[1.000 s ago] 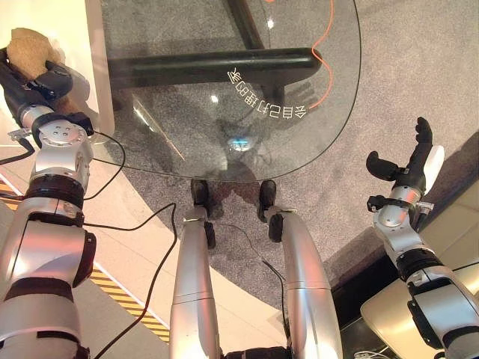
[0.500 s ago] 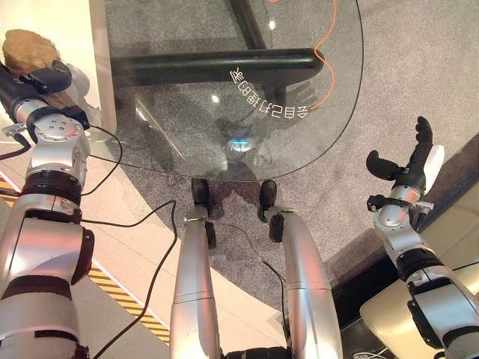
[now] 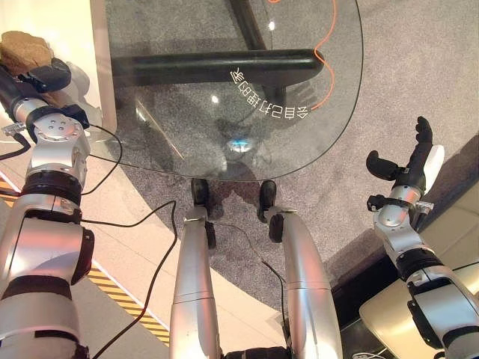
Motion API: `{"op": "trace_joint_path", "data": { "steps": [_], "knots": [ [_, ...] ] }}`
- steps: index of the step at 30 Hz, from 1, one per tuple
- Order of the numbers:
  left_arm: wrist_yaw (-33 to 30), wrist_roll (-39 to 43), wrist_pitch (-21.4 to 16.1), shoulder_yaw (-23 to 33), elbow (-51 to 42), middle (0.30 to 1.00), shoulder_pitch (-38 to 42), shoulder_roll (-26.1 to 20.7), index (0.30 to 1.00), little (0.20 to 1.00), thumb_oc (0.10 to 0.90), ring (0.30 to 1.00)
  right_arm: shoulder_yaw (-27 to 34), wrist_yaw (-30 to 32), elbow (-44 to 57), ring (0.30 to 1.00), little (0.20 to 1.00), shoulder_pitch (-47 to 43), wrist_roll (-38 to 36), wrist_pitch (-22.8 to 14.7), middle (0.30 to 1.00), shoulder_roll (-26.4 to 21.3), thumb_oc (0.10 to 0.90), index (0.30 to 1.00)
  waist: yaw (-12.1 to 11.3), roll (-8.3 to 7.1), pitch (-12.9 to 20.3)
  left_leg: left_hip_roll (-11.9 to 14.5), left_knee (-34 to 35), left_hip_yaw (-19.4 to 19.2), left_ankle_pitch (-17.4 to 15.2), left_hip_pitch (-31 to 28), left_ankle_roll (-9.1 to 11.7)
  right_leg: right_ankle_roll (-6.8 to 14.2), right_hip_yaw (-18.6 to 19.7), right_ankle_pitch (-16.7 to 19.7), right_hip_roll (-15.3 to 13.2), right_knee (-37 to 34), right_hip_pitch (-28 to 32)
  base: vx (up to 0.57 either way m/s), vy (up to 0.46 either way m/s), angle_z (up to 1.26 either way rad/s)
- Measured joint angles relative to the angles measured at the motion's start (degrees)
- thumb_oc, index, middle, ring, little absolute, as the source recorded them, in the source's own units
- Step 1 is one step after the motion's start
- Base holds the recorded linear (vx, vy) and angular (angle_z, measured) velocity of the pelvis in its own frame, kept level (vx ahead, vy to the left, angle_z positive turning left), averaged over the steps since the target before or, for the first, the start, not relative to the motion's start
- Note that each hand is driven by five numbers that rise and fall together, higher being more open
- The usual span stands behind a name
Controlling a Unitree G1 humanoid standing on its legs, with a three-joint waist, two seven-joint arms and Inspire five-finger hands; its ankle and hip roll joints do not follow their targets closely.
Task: Wipe the table with a cloth and put it in the basket.
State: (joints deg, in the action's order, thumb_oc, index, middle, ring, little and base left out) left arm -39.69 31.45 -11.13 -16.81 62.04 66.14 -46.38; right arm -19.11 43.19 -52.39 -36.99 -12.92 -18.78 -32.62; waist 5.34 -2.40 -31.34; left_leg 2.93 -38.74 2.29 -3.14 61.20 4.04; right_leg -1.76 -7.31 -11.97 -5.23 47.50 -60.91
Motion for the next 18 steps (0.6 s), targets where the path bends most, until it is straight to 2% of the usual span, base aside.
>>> {"op": "trace_joint_path", "data": {
  "steps": [3,7,13,16,18],
  "knots": [
    [0.12,2.95,-4.55,2.89,-2.2,0.9,-3.89,0.05,0.9,0.9,0.8,0.9,0.02,-0.47,-0.27,0.9,0.9,2.06,0.0,0.05,0.9,2.95,0.8,0.9,0.49,-0.15,0.02,-0.08,3.25,-0.05,0.62,-4.71,0.21,0.12,-0.01,0.24,0.04,-2.64,4.36,-0.02,-0.042,0.02],
    [2.8,7.16,-8.11,9.02,-3.69,0.9,-10.81,0.41,0.9,0.9,0.8,0.9,0.06,-6.96,-5.05,0.9,0.9,6.1,-0.3,0.76,0.9,6.13,0.8,0.9,0.16,-0.16,0.04,0.17,12.41,-0.45,3.13,-16.94,0.54,0.38,-0.28,1.82,0.44,-9.85,15.38,0.05,-0.038,0.02],
    [9.08,8.24,-8.82,17.51,-7.22,0.9,-19.92,-0.46,0.9,0.9,0.8,0.9,3.39,-14.85,-7.86,0.9,0.9,12.42,-1.06,2.13,0.9,6.07,0.8,0.9,-2.18,0.35,0.49,0.86,22.46,-1.71,5.3,-30.4,0.17,1.23,-0.15,3.91,1.35,-19.49,28.16,0.07,0.013,-0.07],
    [13.55,8.0,-8.49,17.89,-12.1,0.9,-27.92,0.17,0.9,0.9,0.8,0.9,4.55,-16.42,-7.37,0.9,0.9,14.67,-1.03,3.29,0.9,6.15,0.8,0.9,-2.39,1.09,1.04,0.68,26.99,-2.03,6.5,-36.22,-0.39,1.99,-0.15,5.37,1.4,-23.98,34.13,0.05,0.028,0.01],
    [16.53,7.69,-8.37,18.15,-14.15,0.9,-32.65,2.16,0.9,0.9,0.8,0.9,6.98,-17.71,-7.48,0.9,0.9,16.99,-0.99,3.48,0.9,6.26,0.8,0.9,-3.36,2.1,2.25,0.45,29.85,-2.76,6.97,-40.04,-1.01,2.62,0.05,6.07,1.18,-27.14,37.92,0.1,0.052,-0.03]
  ]
}}
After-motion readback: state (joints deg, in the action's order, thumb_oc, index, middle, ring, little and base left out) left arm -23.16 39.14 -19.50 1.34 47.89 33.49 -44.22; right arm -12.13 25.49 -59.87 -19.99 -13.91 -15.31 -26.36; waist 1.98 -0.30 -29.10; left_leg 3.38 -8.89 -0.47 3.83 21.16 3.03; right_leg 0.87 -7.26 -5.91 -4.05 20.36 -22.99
